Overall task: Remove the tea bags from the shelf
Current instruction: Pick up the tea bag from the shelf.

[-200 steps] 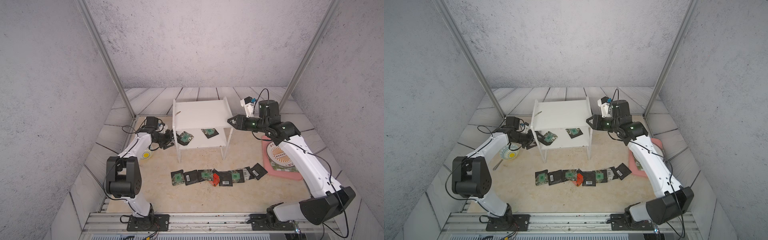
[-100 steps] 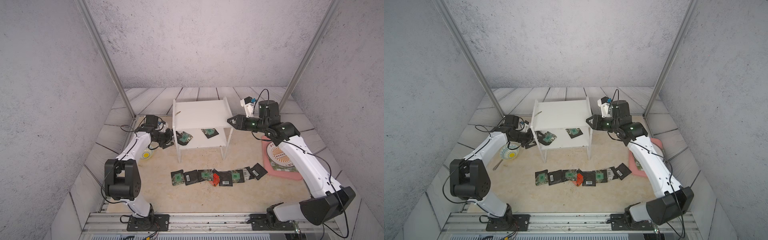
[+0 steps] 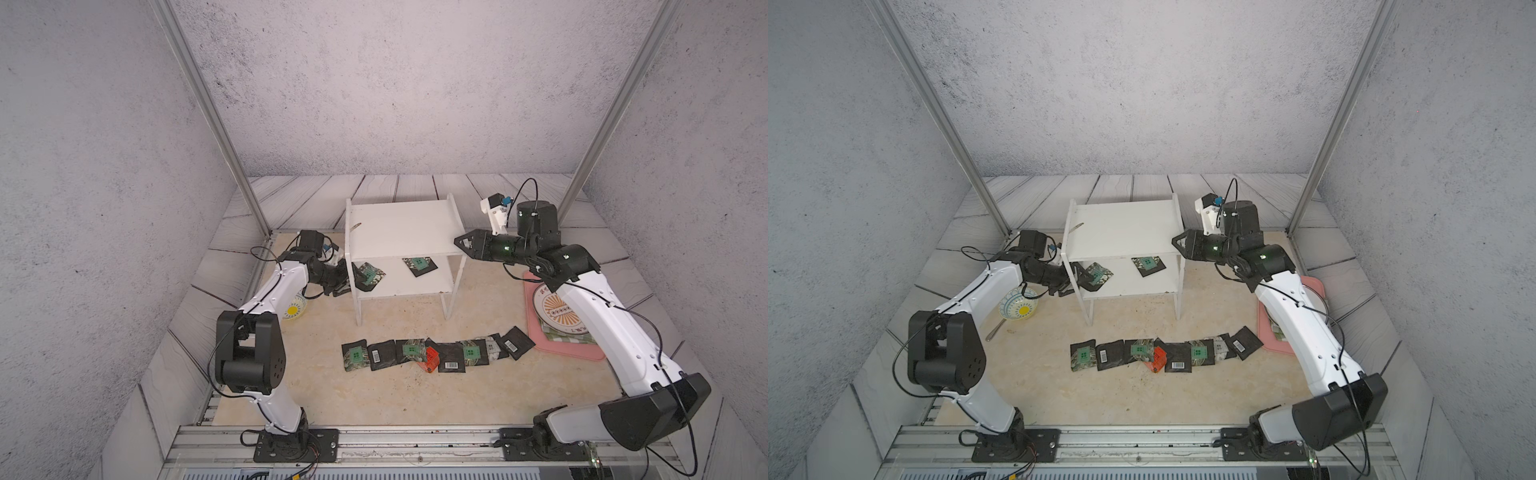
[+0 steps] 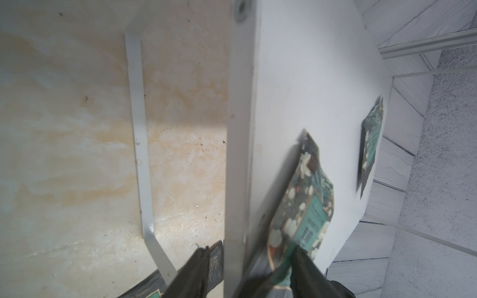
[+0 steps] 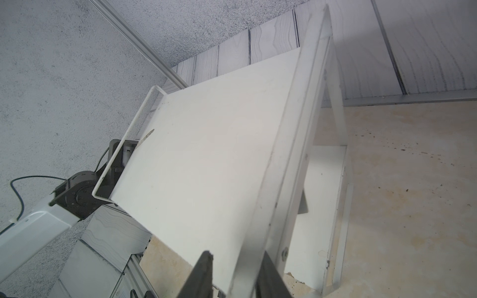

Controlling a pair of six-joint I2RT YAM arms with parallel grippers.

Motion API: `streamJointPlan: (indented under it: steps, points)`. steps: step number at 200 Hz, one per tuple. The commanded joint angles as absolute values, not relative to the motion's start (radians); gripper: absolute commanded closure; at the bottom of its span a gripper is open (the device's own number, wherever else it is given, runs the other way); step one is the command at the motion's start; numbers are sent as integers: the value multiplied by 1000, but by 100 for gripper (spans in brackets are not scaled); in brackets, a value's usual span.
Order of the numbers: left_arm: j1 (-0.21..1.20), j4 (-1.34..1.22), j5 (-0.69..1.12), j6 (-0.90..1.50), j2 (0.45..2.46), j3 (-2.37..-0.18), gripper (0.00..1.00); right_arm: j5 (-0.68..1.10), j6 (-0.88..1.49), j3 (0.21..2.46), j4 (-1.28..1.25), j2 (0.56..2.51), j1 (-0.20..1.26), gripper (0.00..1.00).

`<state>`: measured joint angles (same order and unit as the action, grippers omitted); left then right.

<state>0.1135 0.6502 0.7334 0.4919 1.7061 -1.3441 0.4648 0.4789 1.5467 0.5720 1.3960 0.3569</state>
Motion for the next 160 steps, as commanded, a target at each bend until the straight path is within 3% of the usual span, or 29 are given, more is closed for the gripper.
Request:
streamJointPlan:
  steps: [1,68,120,160]
  points:
    - [99,693,710,472,1682,-1336,51,456,488,1511,668,1385,360,68]
    - [31,701,710,468,1604,-1278,64,465,497,1502,656,1384,359,67]
    - [0,712,718,475,1548,-1263,89,465,498,1502,654,1379,358,68]
    - [-29,724,720,486,1489,-1254,95,469,499,1508,654,1382,360,67]
